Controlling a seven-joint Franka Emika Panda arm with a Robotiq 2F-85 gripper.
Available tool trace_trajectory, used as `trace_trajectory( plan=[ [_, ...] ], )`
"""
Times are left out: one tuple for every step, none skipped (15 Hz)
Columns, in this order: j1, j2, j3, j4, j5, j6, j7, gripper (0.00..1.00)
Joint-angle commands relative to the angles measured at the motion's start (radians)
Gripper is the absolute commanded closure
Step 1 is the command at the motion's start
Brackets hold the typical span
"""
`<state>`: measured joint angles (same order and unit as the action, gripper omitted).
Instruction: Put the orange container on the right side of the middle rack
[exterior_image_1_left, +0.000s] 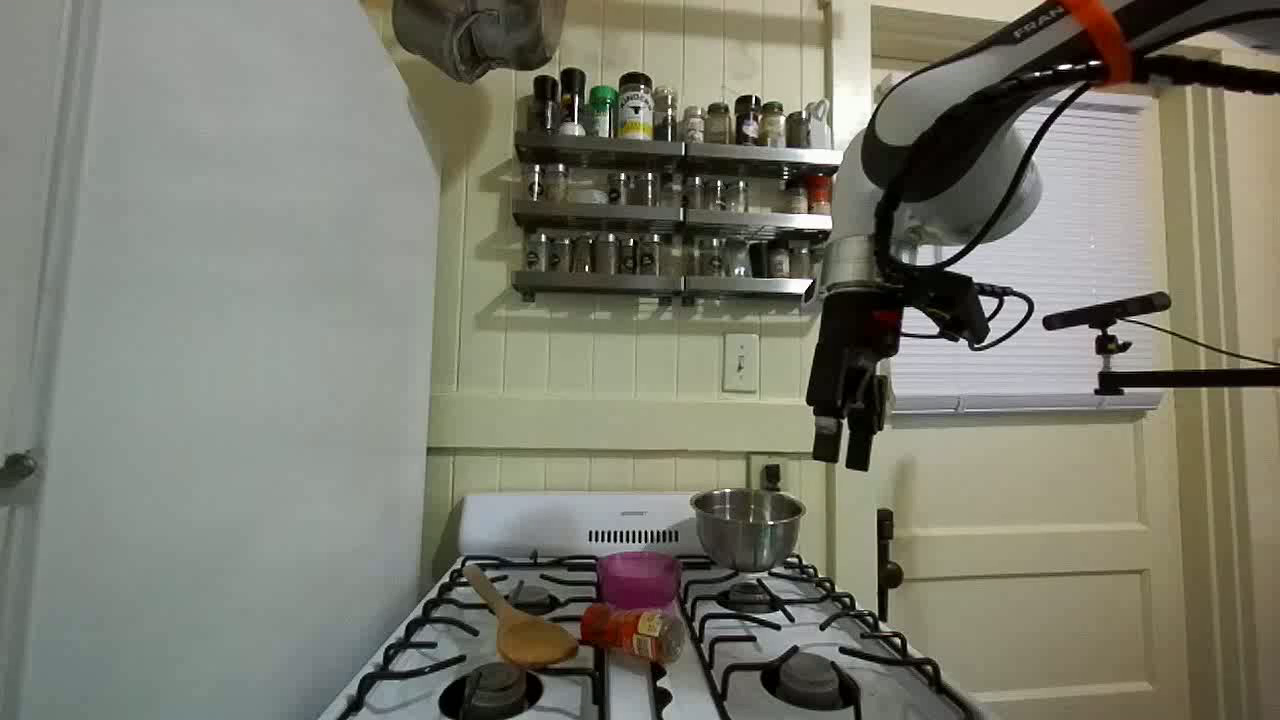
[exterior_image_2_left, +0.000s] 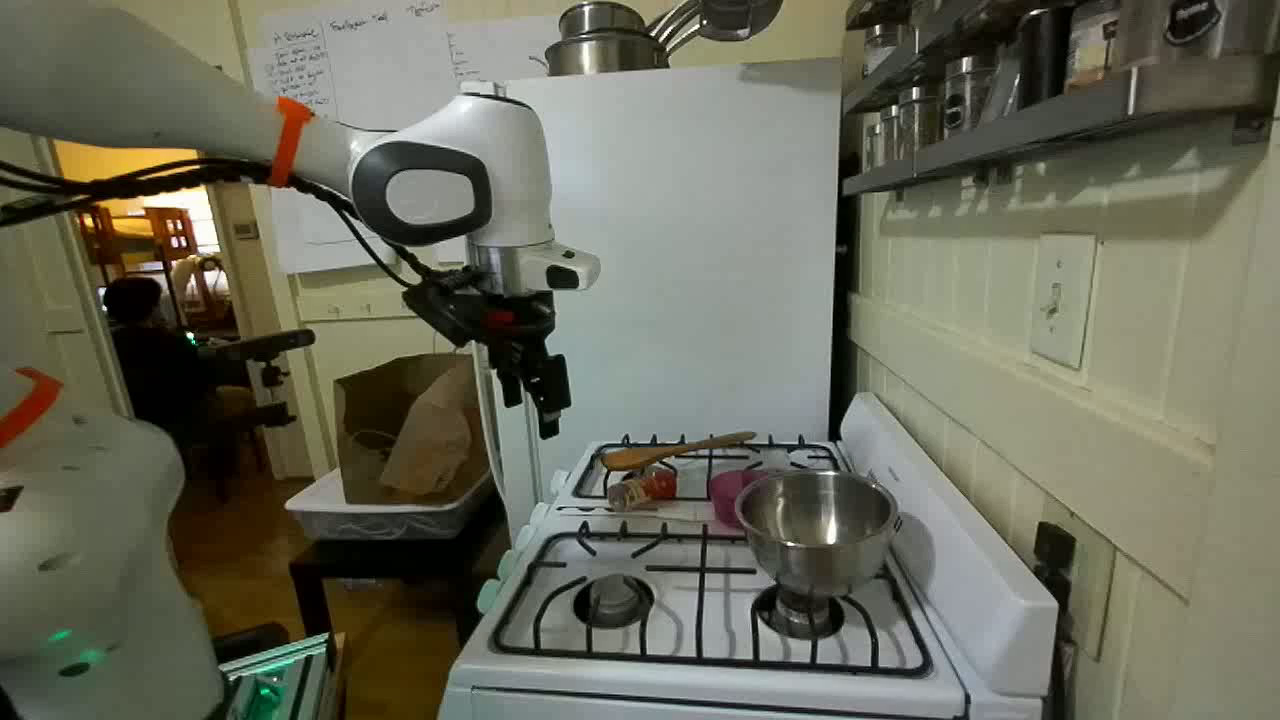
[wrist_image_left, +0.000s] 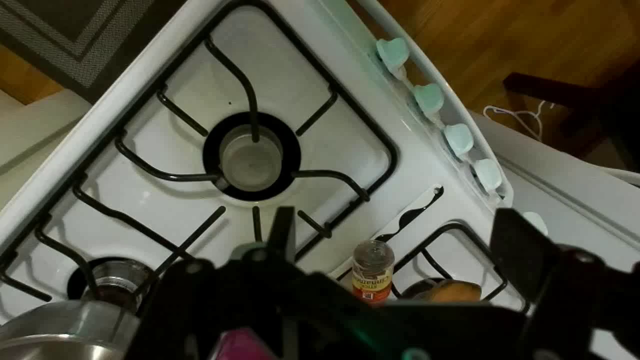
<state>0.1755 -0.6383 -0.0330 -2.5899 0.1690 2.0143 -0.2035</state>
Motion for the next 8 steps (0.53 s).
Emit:
trace_trajectory(
  plan=[
    [-0.012,0.001,0.011,0.002,0.007,-0.004,-0.006,0.00],
    [-0.012,0.001,0.011,0.002,0.007,-0.004,-0.006,0.00],
    [-0.012,0.001,0.011,0.002,0.007,-0.004,-0.006,0.00],
    [-0.012,0.001,0.011,0.002,0.007,-0.004,-0.006,0.00],
    [-0.012,0.001,0.011,0.002,0.007,-0.004,-0.006,0.00],
    [0.013,0.022,0.002,0.009,0.010,0.014,-0.069,0.00],
    [0.041,0.041,0.001,0.009,0.016,0.058,-0.136,0.00],
    [0.062,0.065,-0.004,0.019,0.034,0.062,-0.178,0.00]
  ],
)
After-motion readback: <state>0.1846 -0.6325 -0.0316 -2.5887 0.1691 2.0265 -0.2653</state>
